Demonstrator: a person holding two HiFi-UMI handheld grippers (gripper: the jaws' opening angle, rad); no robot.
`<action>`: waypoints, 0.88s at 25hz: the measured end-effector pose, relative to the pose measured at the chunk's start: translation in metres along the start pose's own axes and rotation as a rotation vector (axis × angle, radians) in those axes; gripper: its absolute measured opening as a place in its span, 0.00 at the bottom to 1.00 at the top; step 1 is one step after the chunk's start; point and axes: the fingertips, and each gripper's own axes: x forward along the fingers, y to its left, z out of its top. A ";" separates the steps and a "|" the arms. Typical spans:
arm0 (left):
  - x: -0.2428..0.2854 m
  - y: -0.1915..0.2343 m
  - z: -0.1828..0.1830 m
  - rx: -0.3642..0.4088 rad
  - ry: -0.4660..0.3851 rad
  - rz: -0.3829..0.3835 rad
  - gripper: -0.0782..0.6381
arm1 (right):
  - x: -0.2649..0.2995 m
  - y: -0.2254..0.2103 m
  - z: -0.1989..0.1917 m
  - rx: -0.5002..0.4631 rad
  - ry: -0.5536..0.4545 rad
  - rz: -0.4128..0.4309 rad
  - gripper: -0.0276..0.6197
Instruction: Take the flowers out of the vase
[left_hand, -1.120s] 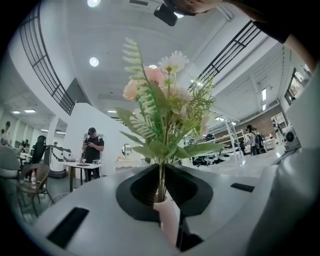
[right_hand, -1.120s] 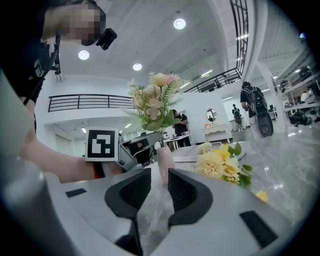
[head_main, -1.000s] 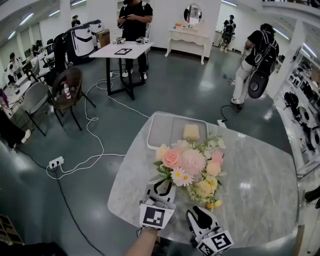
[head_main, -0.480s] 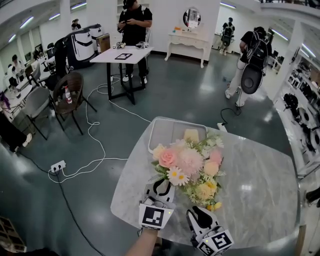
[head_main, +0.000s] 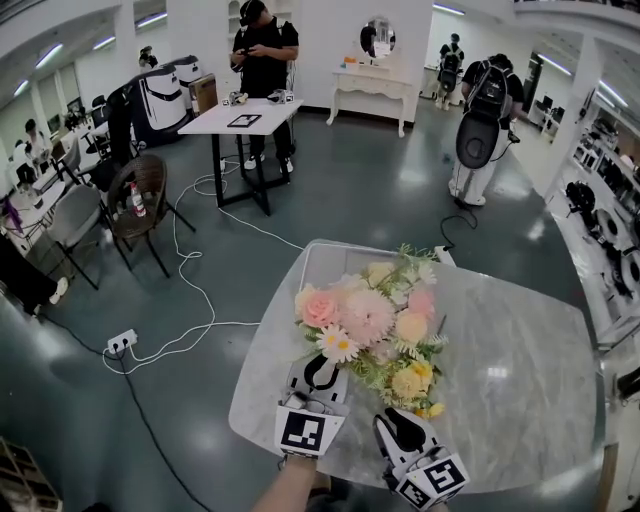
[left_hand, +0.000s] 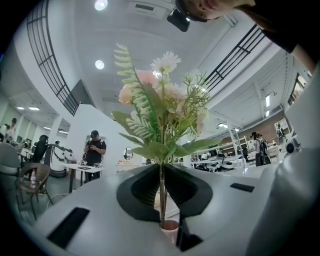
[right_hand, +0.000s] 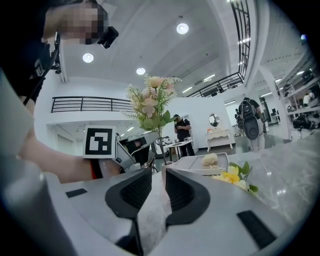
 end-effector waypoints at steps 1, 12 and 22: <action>0.000 0.001 0.002 -0.008 -0.003 0.001 0.16 | 0.000 0.000 0.002 -0.002 0.001 0.000 0.19; -0.001 0.011 0.015 -0.023 -0.009 -0.008 0.16 | 0.016 0.002 0.014 -0.065 0.026 -0.016 0.09; 0.000 0.012 0.022 -0.036 0.006 -0.039 0.16 | 0.035 -0.002 0.038 -0.132 0.012 -0.021 0.08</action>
